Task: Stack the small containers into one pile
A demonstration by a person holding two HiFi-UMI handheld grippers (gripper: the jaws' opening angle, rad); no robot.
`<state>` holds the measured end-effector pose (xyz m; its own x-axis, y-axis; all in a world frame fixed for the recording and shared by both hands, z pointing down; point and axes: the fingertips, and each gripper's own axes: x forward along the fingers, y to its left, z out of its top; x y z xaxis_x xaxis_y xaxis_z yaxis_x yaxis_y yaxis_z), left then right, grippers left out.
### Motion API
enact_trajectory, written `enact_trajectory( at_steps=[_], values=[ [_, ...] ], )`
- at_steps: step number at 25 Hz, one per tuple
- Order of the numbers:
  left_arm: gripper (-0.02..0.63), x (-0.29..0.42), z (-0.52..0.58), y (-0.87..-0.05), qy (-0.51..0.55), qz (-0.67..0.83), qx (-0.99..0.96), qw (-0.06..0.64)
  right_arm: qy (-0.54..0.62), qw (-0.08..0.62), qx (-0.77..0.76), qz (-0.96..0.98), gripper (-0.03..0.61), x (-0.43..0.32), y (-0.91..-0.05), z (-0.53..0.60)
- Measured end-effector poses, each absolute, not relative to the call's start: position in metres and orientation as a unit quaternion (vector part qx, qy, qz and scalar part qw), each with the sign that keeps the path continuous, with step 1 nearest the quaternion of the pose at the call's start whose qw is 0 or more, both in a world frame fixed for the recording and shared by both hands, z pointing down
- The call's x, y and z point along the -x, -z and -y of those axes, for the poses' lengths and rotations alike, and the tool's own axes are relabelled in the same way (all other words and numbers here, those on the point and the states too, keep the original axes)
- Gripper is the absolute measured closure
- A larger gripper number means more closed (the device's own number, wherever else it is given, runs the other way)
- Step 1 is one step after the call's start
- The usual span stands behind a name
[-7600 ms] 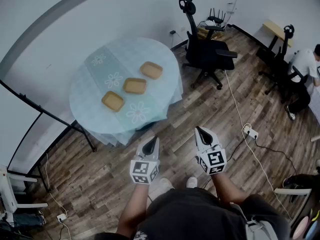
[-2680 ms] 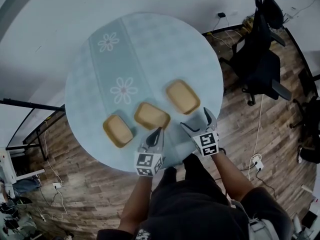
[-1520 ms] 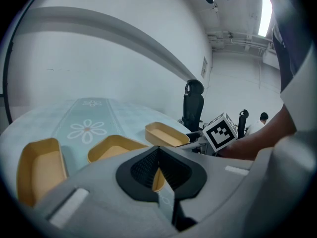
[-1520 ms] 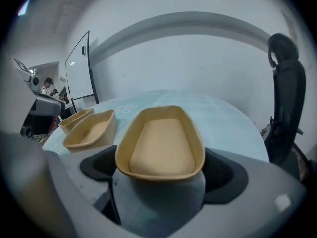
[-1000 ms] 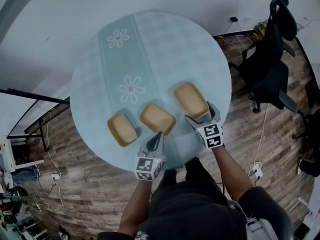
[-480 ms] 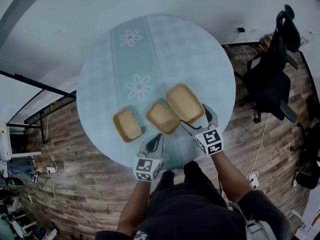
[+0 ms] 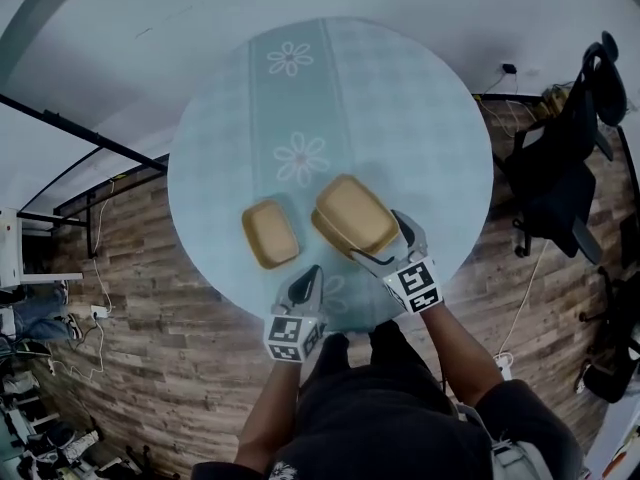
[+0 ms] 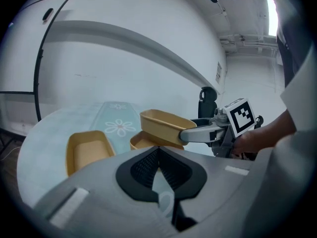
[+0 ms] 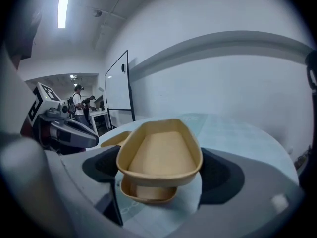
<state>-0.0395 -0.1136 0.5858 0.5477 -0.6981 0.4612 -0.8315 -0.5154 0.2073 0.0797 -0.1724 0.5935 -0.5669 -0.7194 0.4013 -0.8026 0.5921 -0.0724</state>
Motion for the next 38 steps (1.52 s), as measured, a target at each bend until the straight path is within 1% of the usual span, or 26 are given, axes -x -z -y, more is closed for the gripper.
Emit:
enact_trajectory(
  at_steps=[16, 31, 38],
  values=[
    [0.609, 0.071, 0.109, -0.603, -0.151, 0.487, -0.829, 0.229, -0.128, 0.175, -0.405, 0.888, 0.081, -0.052, -0.624, 0.17],
    [0.609, 0.07, 0.108, -0.608, -0.147, 0.486, -0.828, 0.237, -0.155, 0.185, -0.405, 0.882, 0.08, -0.047, -0.642, 0.165],
    [0.609, 0.075, 0.108, -0.608, -0.149, 0.487, -0.828, 0.236, -0.156, 0.237, -0.408, 0.868, 0.057, -0.044, -0.661, 0.16]
  ],
)
